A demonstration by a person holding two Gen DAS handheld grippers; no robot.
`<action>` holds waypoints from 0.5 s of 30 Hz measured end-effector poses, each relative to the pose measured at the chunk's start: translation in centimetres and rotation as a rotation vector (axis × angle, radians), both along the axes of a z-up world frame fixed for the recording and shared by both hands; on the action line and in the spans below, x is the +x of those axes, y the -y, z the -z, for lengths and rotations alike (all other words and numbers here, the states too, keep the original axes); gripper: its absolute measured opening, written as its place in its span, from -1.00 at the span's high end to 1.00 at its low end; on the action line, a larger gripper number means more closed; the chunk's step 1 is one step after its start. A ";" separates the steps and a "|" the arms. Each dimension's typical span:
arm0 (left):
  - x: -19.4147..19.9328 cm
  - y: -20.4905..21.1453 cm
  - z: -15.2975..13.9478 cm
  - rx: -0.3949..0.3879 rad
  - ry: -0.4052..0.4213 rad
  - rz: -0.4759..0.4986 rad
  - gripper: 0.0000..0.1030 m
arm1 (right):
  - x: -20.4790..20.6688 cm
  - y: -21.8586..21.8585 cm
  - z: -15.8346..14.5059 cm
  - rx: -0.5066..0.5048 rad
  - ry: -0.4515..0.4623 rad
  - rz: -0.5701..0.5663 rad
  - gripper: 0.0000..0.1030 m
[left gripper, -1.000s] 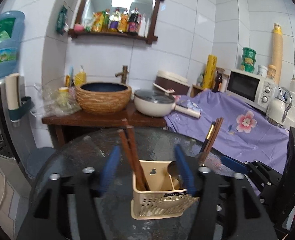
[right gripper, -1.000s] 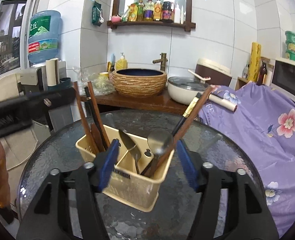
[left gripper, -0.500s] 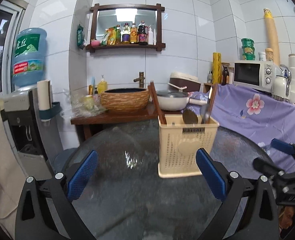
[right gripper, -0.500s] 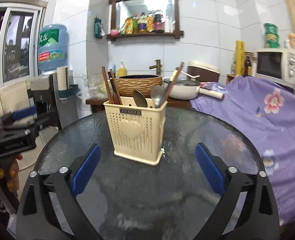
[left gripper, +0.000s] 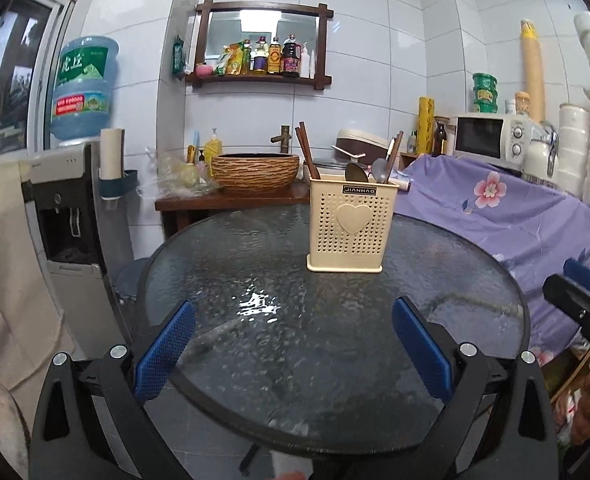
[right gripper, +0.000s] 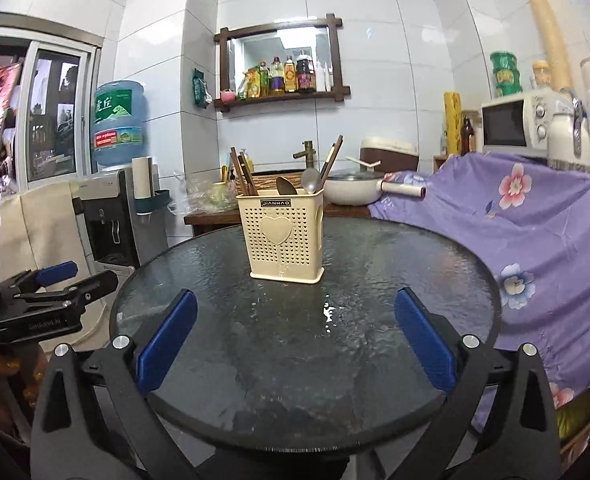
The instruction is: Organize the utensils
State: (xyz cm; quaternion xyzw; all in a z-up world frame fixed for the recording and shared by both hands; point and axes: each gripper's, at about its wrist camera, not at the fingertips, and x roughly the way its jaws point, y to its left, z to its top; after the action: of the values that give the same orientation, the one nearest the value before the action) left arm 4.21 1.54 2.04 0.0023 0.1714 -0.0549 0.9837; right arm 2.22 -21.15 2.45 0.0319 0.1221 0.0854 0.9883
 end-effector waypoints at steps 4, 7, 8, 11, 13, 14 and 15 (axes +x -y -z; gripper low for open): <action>-2.3 0.8 -0.2 0.014 0.038 0.027 -0.88 | -2.0 -0.4 0.1 -0.018 0.023 -0.016 -0.89; -3.4 1.1 -0.2 0.011 0.058 0.031 -0.88 | -2.9 -0.3 0.0 -0.011 0.032 -0.027 -0.89; -3.6 1.1 -0.2 0.008 0.061 0.029 -0.88 | -2.9 -0.3 -0.1 -0.010 0.034 -0.027 -0.89; -4.1 1.3 -0.2 -0.002 0.068 0.028 -0.88 | -3.6 0.1 -0.2 -0.004 0.043 -0.023 -0.89; -4.4 1.3 -0.3 -0.009 0.074 0.030 -0.88 | -3.8 0.2 -0.2 0.004 0.043 -0.025 -0.89; -4.5 1.4 -0.3 -0.009 0.076 0.030 -0.88 | -3.9 0.2 -0.2 0.005 0.042 -0.024 -0.89; -4.6 1.4 -0.3 -0.007 0.079 0.028 -0.88 | -4.0 0.2 -0.2 0.005 0.040 -0.022 -0.89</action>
State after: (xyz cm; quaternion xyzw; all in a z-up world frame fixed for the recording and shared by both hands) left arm -0.37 0.15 2.31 0.0033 0.1322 -0.0692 0.9888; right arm -1.74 -21.35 2.67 0.0313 0.1023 0.0973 0.9895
